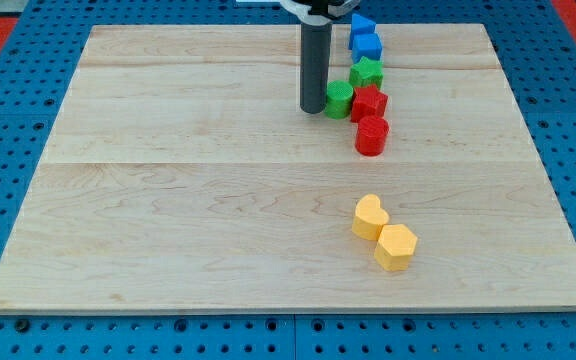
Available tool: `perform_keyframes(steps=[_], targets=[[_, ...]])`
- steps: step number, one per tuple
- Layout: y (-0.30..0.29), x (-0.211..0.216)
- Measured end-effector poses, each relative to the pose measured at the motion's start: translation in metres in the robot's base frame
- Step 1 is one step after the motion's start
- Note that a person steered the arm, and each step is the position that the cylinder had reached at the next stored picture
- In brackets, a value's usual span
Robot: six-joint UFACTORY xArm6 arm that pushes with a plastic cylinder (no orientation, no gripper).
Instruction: Slide the green circle along with the green star slightly up
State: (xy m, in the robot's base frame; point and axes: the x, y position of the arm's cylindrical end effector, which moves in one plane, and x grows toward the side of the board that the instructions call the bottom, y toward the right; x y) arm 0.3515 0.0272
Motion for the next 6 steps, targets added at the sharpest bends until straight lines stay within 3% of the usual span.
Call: perform_keyframes(steps=[1,4,6], targets=[[-0.016,0.001],[0.032,0.007],[0.067,-0.046]])
